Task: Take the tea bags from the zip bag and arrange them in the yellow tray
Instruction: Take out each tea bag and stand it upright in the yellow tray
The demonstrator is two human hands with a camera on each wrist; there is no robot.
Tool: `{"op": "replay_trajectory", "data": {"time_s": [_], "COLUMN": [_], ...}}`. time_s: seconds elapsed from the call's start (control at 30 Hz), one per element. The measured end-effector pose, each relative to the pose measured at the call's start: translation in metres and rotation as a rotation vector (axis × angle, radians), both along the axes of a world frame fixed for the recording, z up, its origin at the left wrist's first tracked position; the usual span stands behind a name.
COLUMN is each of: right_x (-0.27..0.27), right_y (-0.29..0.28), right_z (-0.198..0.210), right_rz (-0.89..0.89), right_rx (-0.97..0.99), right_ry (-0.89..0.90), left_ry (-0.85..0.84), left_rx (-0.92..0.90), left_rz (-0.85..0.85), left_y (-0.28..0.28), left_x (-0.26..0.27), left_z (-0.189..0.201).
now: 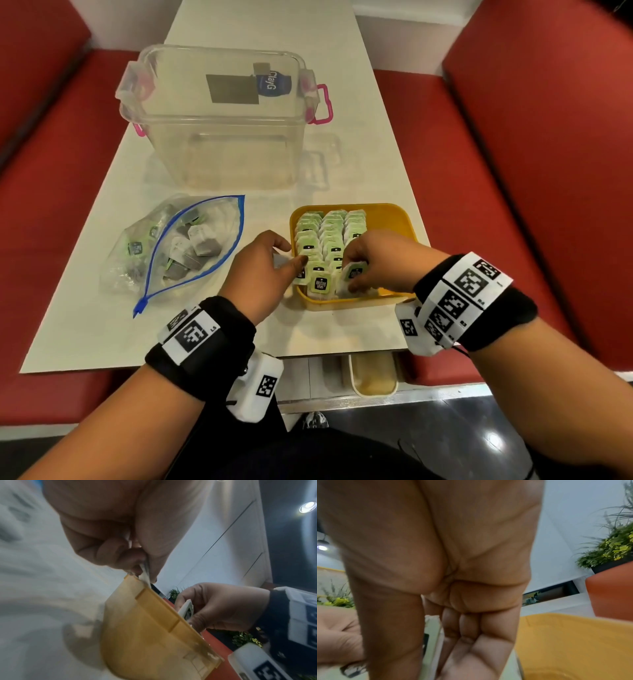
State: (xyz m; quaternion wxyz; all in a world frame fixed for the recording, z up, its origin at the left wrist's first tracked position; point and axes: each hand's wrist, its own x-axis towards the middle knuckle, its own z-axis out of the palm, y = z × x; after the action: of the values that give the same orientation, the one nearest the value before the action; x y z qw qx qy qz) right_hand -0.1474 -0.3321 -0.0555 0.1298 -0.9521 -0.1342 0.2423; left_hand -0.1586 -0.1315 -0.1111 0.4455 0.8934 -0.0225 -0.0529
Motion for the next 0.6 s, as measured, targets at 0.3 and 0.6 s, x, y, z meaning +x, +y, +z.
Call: {"op": "replay_trajectory", "data": {"time_s": [0.3,0.6], "right_x": [-0.006,-0.002], "right_y": [0.008,0.013], "right_z": [-0.02,-0.022], "right_rz": [0.093,0.064], "right_rx": [-0.115,-0.162], "right_ry": [-0.007,-0.077], "left_ry": [0.074,0.095], "left_rx": [-0.002,-0.002], "left_rz": [0.01,-0.004], "left_y": [-0.002,-0.002], "left_x": [0.002,0.002], "left_z": [-0.007,-0.003]}}
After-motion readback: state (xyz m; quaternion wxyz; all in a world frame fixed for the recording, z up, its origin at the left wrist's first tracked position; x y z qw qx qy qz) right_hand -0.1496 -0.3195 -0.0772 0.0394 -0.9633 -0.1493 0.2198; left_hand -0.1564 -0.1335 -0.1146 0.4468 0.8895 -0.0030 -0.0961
